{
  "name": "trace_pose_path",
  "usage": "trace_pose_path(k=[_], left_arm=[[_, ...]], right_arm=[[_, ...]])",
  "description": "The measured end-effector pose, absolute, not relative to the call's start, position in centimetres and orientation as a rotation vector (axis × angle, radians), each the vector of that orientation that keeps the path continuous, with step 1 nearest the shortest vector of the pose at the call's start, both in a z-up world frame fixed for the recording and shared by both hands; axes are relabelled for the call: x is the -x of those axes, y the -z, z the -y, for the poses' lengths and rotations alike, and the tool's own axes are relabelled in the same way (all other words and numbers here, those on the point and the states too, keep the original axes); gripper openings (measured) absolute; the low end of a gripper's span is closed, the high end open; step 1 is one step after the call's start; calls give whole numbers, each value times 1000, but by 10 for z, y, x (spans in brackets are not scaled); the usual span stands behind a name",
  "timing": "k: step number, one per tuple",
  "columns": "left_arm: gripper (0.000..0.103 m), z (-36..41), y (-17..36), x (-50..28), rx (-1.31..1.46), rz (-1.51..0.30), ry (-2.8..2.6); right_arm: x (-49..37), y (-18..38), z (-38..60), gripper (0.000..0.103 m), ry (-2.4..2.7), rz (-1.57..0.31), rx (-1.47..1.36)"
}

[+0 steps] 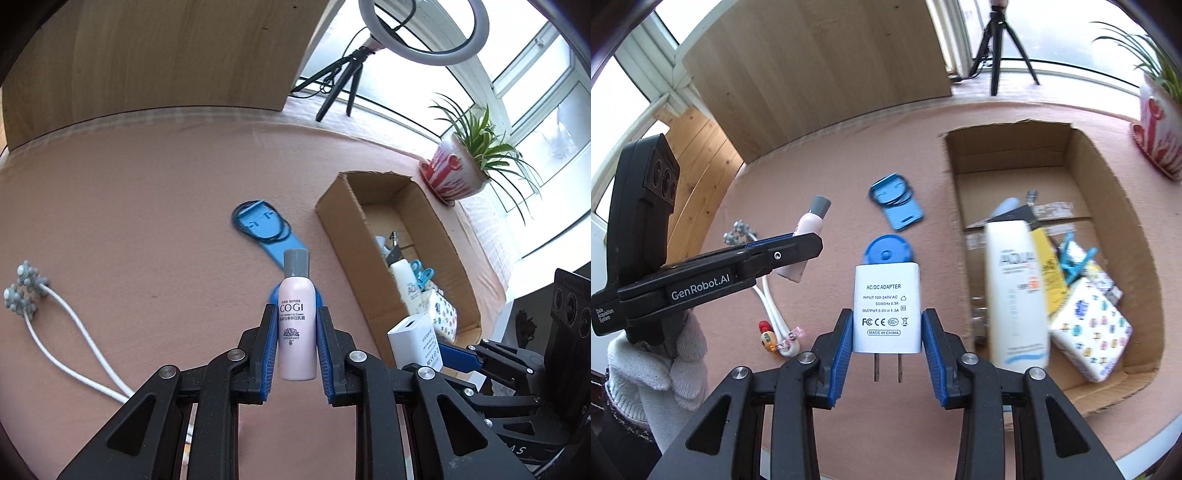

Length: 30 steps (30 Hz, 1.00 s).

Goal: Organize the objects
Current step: 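Carry the bottle and adapter into the box and open both tools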

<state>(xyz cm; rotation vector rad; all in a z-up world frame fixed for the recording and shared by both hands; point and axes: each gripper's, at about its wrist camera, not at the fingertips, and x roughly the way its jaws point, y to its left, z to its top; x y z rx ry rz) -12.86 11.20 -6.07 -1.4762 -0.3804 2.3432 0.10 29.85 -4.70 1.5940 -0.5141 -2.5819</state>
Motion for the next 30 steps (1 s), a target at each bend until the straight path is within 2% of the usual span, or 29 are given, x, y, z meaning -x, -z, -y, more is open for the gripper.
trace_pose_path(k=[15, 30], left_arm=[[21, -223, 53, 142, 1421, 271, -2227], [22, -276, 60, 165, 1420, 251, -2248]], right_arm=[[-35, 48, -379, 34, 2705, 618, -1620], [-50, 54, -407, 34, 2721, 677, -1617]])
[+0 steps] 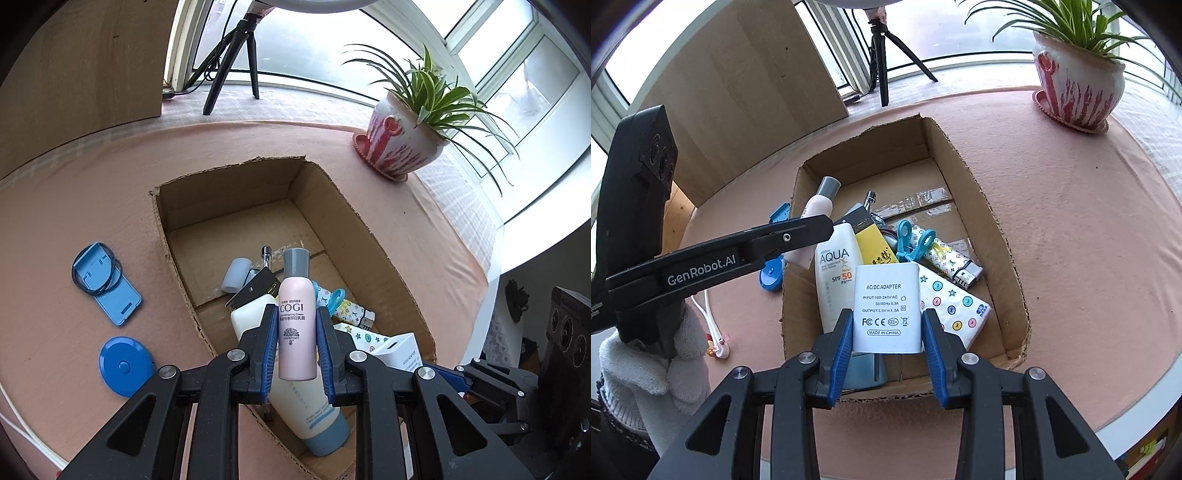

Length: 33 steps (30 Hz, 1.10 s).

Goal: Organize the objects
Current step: 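Carry the bottle and adapter into the box and open both tools, then withdraw both tools from the box back over the pile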

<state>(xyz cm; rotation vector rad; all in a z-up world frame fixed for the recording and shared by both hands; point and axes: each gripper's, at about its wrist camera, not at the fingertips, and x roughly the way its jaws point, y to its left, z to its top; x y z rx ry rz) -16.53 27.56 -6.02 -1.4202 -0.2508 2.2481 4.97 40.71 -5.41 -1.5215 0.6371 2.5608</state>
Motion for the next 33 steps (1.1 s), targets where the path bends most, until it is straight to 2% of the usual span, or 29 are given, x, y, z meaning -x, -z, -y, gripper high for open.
trace_pose_path(k=[1, 3, 4, 5, 6, 15, 26, 33], left_arm=[[22, -276, 60, 167, 1417, 257, -2254], [36, -276, 60, 168, 1429, 266, -2264], [42, -275, 60, 168, 1432, 275, -2274], [42, -274, 59, 168, 1426, 281, -2280], [42, -274, 59, 167, 1427, 281, -2284], [42, -232, 55, 149, 1441, 354, -2337], [42, -96, 52, 101, 1476, 561, -2497], [42, -17, 77, 60, 1563, 704, -2549]], right_arm=[[-50, 54, -407, 34, -2572, -649, 1517], [-52, 52, -408, 37, -2591, -669, 1489], [-53, 51, -408, 43, -2598, -673, 1482], [-53, 50, -408, 49, -2602, -672, 1474], [-54, 49, -407, 50, -2605, -663, 1466], [-47, 43, -386, 51, -2657, -619, 1458], [-15, 42, -316, 51, -2807, -452, 1545], [-2, 61, -259, 51, -2857, -389, 1738]])
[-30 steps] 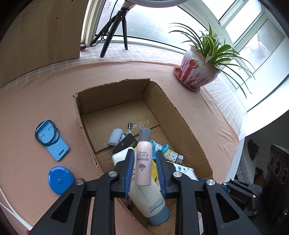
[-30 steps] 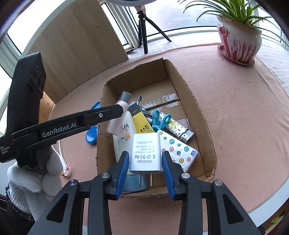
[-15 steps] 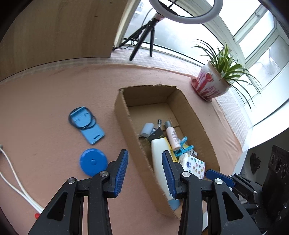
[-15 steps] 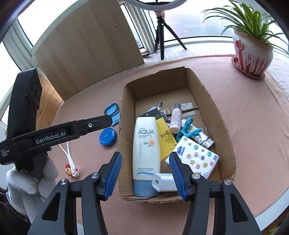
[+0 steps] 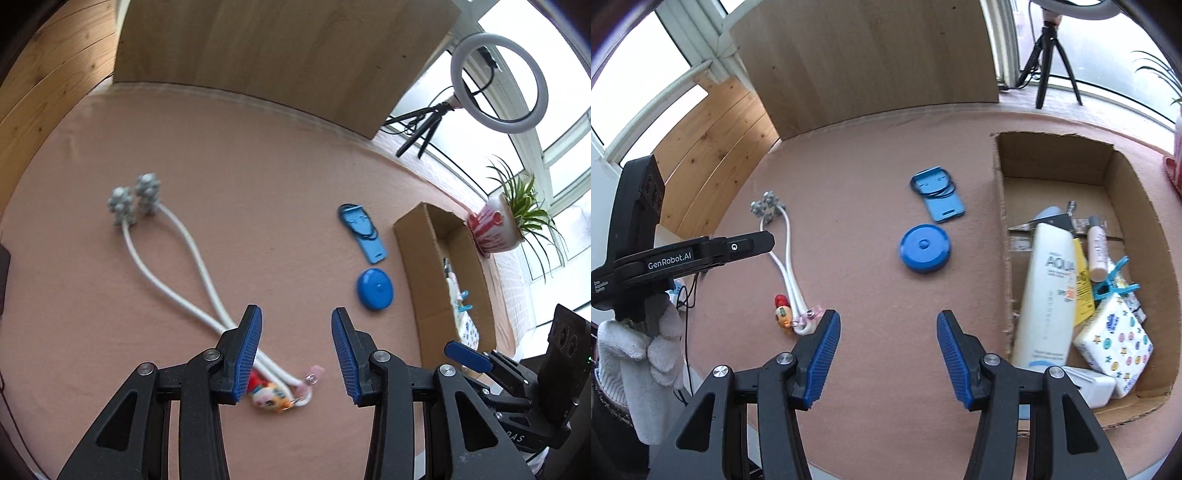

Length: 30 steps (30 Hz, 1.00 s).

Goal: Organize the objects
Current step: 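Withdraw both tools from the box back over the pile, then move both tools over the white massager cord and toy keychain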

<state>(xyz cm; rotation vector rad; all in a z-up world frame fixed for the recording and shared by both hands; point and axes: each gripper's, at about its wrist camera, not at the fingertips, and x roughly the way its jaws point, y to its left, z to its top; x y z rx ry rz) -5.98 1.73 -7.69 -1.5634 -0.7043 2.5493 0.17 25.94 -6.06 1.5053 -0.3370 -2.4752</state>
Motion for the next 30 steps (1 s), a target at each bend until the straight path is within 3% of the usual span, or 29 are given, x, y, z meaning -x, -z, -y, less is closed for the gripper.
trace_pose_path(k=[9, 30], left_arm=[[42, 6, 115, 30, 1649, 810, -2480], [42, -28, 136, 49, 1697, 655, -2413]], right_arm=[[11, 81, -218, 51, 2358, 306, -1588], [19, 95, -234, 46, 2392, 489, -1654]])
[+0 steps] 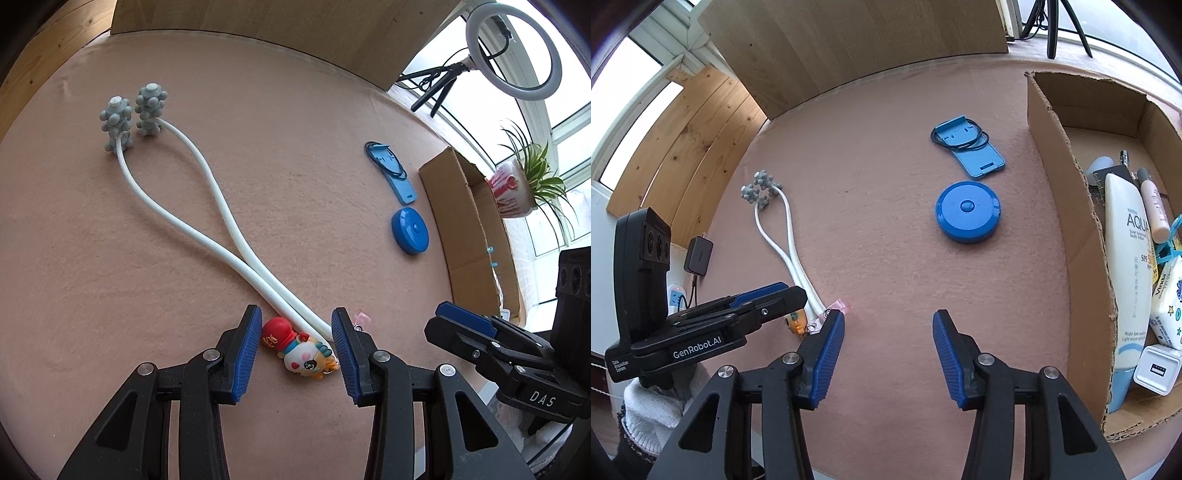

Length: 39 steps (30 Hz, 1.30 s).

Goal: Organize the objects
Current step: 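Move both tools over the white massager cord and toy keychain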

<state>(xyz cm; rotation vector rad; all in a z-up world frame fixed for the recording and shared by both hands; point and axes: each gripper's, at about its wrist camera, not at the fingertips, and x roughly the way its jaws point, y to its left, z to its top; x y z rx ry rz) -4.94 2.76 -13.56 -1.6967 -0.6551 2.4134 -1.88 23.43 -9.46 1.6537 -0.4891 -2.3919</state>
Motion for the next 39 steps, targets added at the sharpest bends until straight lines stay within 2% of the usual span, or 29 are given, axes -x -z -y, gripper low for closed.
trace_pose_path(k=[7, 26, 33, 39], left_arm=[[42, -32, 135, 48, 1694, 620, -2412], [42, -41, 135, 38, 1703, 549, -2361], [42, -54, 136, 35, 1681, 546, -2290], [42, -30, 125, 39, 1655, 631, -2343]], right_arm=[[20, 100, -239, 45, 2376, 535, -1664], [30, 101, -233, 45, 2364, 511, -1681], [38, 99, -237, 45, 2366, 549, -1677], [39, 101, -227, 45, 2341, 533, -1674]])
